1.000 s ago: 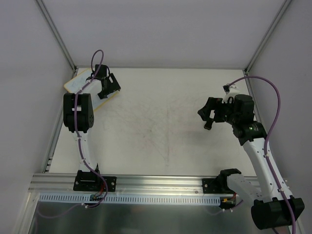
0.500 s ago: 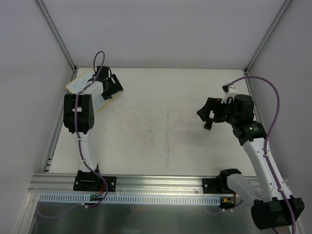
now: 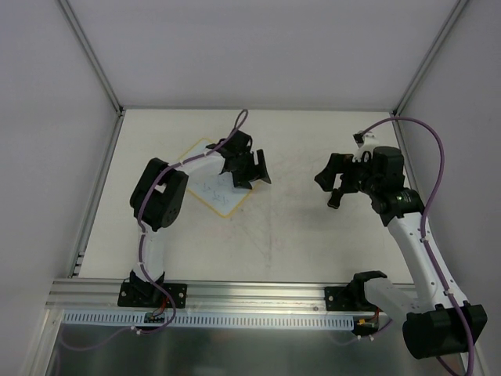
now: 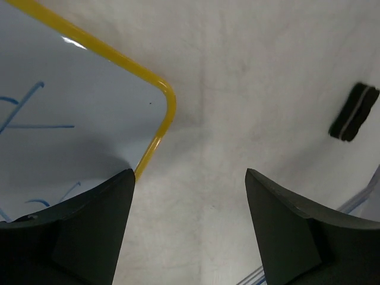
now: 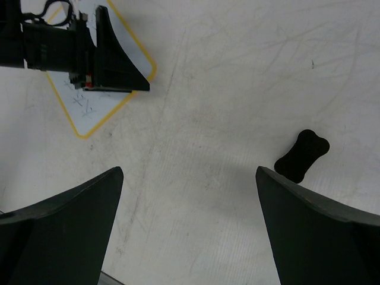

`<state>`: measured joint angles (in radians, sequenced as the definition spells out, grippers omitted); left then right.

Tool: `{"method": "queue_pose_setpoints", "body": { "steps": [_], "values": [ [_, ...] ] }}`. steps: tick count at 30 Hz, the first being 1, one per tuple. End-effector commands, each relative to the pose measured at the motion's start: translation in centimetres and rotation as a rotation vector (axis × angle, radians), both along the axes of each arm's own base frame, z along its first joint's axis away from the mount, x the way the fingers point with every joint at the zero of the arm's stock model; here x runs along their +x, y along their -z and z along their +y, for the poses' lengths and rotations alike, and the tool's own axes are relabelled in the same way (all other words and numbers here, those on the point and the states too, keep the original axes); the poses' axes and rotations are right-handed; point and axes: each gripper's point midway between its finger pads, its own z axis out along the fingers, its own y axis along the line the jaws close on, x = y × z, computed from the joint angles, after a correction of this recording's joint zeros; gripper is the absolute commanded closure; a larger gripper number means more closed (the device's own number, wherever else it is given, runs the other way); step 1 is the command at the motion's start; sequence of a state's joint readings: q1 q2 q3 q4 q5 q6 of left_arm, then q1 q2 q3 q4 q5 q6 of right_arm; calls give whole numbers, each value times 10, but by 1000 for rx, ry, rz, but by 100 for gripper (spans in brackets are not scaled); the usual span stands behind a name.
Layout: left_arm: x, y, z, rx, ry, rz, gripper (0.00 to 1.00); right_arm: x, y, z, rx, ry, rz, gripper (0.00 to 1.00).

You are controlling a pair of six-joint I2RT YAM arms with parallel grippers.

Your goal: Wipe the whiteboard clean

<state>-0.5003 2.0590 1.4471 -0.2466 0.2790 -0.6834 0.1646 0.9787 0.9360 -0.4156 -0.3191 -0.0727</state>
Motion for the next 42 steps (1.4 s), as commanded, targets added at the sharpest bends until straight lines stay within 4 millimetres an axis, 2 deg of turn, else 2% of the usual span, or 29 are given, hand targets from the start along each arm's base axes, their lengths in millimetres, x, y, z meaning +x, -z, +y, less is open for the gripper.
{"method": "queue_pose_setpoints", "body": {
  "steps": [1,4,7,8,10,13,14,16,18,19,23,26,30,33,35,38,42],
  "values": [
    [-46,-3,-47,-49,118,108,24,8,-29,1,-7,-14,-98,1],
    [-49,-25,-64,-70,175,43,23,8,-27,-4,-23,14,-103,1],
    [-53,-58,-81,-109,254,-44,18,8,-23,-13,-43,66,-102,1],
    [-54,-71,-88,-121,295,-86,14,8,-18,-18,-54,98,-90,1],
    [-54,-92,-91,-142,319,-137,9,10,-10,-24,-68,139,-64,1],
    [-41,-115,-75,-103,314,-249,2,14,1,-38,-99,234,-8,1],
    [-32,-111,-62,-49,281,-282,1,15,5,-43,-109,263,11,1],
    [-11,-120,-30,15,244,-354,1,18,12,-57,-153,343,42,1],
    [7,-119,0,90,226,-398,1,20,19,-64,-150,416,84,1],
    [22,-117,24,131,192,-410,1,21,22,-65,-151,432,99,1],
    [61,-105,94,361,150,-475,2,24,39,-67,-138,473,172,1],
    [80,-91,134,511,181,-487,6,28,49,-62,-127,471,213,1],
    [95,-66,167,558,160,-427,13,32,59,-61,-128,480,251,1],
    [102,-55,181,520,132,-382,21,34,64,-59,-129,474,269,1],
    [103,-50,179,491,142,-368,26,35,67,-58,-132,469,279,1],
    [97,-32,178,456,134,-304,33,36,69,-57,-132,465,289,1],
    [79,-3,174,417,129,-192,44,36,74,-55,-126,460,306,1]
  ]
}}
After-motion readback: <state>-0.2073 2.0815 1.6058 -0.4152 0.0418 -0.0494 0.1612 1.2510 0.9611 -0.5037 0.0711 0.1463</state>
